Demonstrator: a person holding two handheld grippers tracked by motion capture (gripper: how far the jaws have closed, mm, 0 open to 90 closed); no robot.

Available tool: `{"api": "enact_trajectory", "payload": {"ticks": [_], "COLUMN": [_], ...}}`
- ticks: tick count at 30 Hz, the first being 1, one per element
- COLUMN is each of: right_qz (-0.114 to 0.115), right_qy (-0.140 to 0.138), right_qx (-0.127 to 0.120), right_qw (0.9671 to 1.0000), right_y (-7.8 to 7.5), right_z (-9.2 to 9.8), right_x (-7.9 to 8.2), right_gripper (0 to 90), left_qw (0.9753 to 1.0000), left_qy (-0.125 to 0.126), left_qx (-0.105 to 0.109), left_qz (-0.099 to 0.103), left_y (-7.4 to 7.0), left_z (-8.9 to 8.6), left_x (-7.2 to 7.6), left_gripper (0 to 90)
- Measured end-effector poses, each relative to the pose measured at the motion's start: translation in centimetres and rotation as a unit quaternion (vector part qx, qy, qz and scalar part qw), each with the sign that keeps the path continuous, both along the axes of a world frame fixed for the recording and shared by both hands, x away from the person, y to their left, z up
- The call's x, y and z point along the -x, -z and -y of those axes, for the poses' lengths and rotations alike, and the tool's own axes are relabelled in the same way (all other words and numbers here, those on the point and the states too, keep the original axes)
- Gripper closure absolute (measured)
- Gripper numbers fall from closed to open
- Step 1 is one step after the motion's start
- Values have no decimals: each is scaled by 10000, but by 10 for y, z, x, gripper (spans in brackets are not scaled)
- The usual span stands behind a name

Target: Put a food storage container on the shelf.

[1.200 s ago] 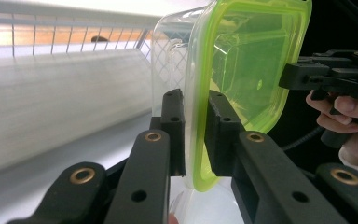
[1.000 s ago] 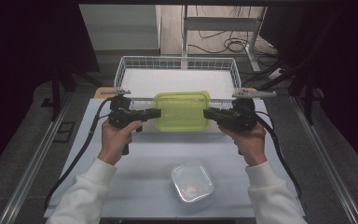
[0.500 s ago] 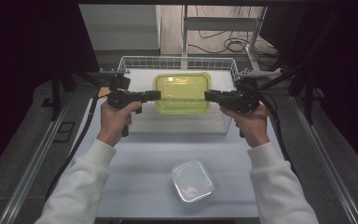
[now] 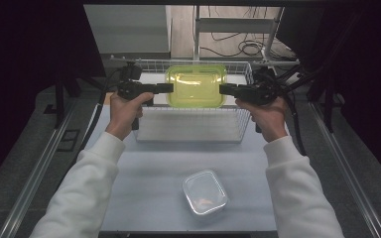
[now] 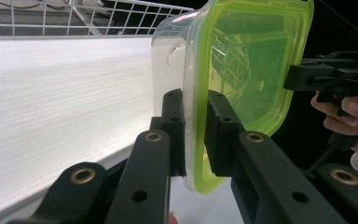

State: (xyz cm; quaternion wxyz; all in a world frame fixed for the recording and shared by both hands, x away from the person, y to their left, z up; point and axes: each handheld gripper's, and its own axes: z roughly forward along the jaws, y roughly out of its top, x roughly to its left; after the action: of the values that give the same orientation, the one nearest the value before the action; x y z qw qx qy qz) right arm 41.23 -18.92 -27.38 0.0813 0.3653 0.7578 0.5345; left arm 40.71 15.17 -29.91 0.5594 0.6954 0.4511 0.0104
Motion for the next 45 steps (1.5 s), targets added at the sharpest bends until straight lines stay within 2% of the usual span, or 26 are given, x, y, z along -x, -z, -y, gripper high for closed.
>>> {"api": "enact_trajectory", "payload": {"ticks": [6,13,15,16,17,20,21,29,30,35,39,42,43,44,45], "right_qz": [-168,-430,-587,-619,-659,-737,-777,-1021,-1054,-1152,-1429,-1498,-1595,-1634,-1707], "right_qy": [26,54,74,76,80,97,102,161,164,164,252,330,403,435,488], "right_qx": [-57,-68,-56,-57,-57,-70,-66,-15,-16,-80,-122,-98,-200,-238,-303], "right_qw": [9998,9990,9982,9980,9978,9972,9969,9946,9943,9932,9893,9881,9862,9853,9836], "right_y": [0,5,9,10,11,13,14,24,25,27,30,31,33,33,34], "right_z": [3,4,3,2,1,-1,-3,-7,-7,-5,-5,-6,-6,-6,-6], "right_x": [-12,-29,-39,-42,-46,-52,-55,-71,-72,-78,-86,-89,-92,-94,-96], "right_gripper": [780,782,782,782,782,782,782,781,781,783,775,769,765,764,762], "left_qw": [9998,9994,9988,9988,9983,9979,9973,9950,9952,9947,9930,9921,9907,9907,9888], "left_qy": [20,51,44,44,49,46,51,25,9,-11,-31,-69,-123,-123,-126], "left_qx": [-136,-140,-153,-153,-144,-121,-123,-175,-105,-50,69,126,213,213,309], "left_qz": [-116,-322,-464,-464,-568,-639,-717,-978,-976,-1031,-1179,-1243,-1338,-1338,-1454], "left_y": [-5,0,3,3,5,7,11,20,21,22,23,23,23,23,25], "left_z": [3,4,3,3,0,-2,-3,-4,-4,-5,-5,-5,-5,-5,-7], "left_x": [-14,-30,-39,-39,-45,-50,-55,-68,-69,-73,-80,-84,-88,-88,-92], "left_gripper": [804,804,804,804,804,804,804,804,804,804,796,792,792,792,791]}}
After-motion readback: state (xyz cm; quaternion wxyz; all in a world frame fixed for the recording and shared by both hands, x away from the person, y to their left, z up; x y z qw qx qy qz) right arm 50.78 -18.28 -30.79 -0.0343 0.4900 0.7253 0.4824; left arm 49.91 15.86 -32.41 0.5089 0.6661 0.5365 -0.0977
